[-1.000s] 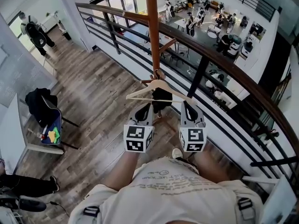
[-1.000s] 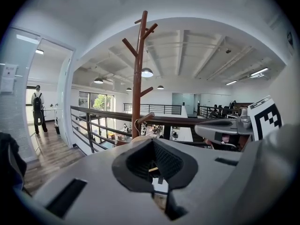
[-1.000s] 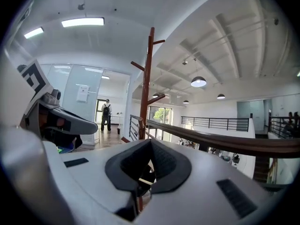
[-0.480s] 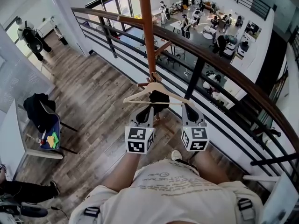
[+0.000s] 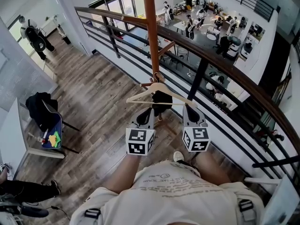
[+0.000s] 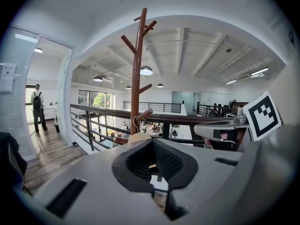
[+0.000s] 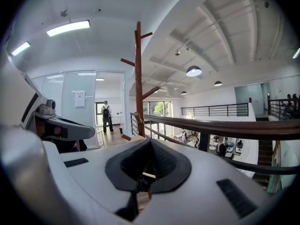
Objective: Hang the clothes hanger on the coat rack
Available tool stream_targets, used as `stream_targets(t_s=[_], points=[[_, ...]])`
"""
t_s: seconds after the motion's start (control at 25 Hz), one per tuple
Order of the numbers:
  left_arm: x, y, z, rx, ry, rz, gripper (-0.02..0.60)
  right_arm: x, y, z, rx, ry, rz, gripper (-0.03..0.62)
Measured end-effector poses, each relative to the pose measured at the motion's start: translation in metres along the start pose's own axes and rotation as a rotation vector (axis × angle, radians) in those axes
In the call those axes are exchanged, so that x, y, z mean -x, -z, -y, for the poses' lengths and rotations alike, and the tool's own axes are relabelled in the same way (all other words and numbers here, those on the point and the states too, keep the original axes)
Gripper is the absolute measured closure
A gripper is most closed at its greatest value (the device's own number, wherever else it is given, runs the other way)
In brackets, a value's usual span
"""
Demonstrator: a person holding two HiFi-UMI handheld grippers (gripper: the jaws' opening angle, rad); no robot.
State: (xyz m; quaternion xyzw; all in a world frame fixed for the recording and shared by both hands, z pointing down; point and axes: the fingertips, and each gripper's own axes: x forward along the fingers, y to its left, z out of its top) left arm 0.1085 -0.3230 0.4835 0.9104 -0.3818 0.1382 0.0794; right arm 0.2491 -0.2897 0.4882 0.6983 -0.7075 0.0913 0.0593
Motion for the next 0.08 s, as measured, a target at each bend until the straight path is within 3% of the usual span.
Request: stream_targets(t_s=[0.08], points=[[0.0017,0.0019,-0.0016,0.001,-0.003,-0.002,0.577,-0.0006,0.0018,-0.0031,0.002,-0.006,-0.003,0.591]])
